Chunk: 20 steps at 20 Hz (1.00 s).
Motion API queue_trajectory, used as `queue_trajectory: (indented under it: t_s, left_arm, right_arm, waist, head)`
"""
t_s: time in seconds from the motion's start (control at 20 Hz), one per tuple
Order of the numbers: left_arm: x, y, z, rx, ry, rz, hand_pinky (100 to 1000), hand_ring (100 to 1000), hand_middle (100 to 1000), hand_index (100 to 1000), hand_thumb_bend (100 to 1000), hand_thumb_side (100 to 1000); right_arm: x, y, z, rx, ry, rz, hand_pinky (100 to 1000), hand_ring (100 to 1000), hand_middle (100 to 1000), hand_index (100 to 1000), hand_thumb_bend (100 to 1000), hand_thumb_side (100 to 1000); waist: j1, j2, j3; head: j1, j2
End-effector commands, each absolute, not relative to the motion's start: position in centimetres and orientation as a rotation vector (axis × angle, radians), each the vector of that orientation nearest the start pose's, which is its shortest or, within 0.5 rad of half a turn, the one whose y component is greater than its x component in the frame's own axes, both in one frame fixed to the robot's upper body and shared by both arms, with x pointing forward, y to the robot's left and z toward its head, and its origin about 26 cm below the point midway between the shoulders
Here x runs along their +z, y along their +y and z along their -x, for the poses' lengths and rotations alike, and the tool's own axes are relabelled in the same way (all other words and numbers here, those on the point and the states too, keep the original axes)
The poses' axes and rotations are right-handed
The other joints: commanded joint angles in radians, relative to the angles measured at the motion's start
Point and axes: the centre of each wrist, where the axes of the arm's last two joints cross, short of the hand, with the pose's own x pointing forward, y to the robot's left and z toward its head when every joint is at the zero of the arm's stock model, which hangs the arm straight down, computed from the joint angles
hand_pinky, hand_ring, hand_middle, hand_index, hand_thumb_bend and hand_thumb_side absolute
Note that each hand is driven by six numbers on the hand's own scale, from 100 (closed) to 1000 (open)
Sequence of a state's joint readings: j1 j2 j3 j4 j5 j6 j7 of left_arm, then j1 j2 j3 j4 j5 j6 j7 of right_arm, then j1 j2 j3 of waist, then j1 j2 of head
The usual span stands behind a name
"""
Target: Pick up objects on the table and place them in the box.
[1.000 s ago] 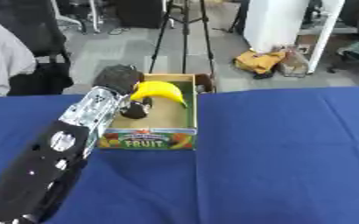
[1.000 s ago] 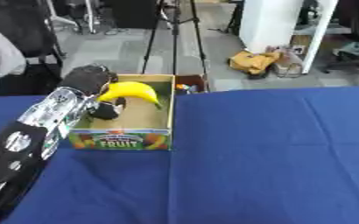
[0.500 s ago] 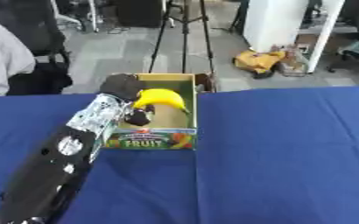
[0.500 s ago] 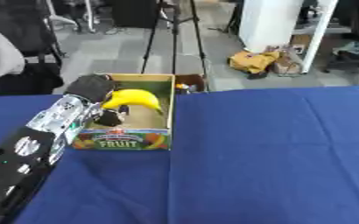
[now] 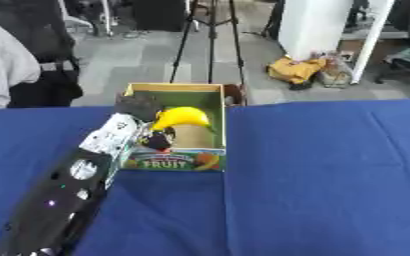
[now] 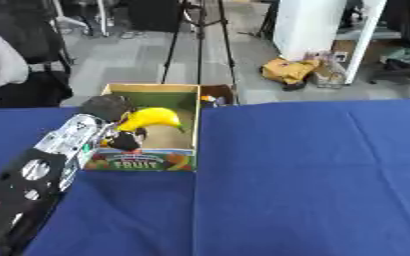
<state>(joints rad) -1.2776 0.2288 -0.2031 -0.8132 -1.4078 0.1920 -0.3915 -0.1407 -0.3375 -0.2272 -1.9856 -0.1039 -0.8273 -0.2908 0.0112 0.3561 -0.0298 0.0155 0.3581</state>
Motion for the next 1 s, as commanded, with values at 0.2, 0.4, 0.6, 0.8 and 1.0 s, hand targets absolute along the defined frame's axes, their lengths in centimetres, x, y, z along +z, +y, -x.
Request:
queue_trajectory:
  t_s: [0.2,0.4,0.6,0.8,1.0]
  left_arm:
    - [29.7,13.4,-49.8,-1.404,-1.227,-1.437,358,629,656,965,177,603]
    - [29.7,13.4,-49.8,-1.403,-1.221,-1.447,357,631,659,983,179,608]
    - [30.3,13.4,-49.5,-1.361,-1.256,-1.455,330,616,647,986,175,623]
    - [32.1,13.6,-48.7,-1.245,-1.372,-1.483,315,609,639,988,246,763]
    - [35.2,14.1,-46.6,-1.034,-1.608,-1.528,281,574,603,958,297,952]
  right_arm:
    - [18.1,-33.4,-27.6,0.128,3.214,-0.316,793,854,583,856,100,949]
    - [18.1,-33.4,-27.6,0.128,3.214,-0.314,793,854,583,856,100,948]
    - [18.1,-33.4,-27.6,0.128,3.216,-0.312,794,855,583,856,100,949]
    - [18.1,-33.5,-27.5,0.134,3.218,-0.316,793,854,585,856,100,950]
    - [17.9,-33.7,-27.4,0.149,3.219,-0.326,792,853,588,855,100,952]
  waist:
    - [-0.003,-0.015,-0.004]
    - [-0.002,-0.014,-0.005]
    - [-0.001,-0.015,-0.005]
    - [-0.002,-0.021,-0.004]
    - [-0.005,-0.032,0.004]
  head:
    - [0.004,-0.018]
    - [0.004,-0.019]
    - [0.003,-0.018]
    - [0.001,-0.01]
    - [-0.004,0.011]
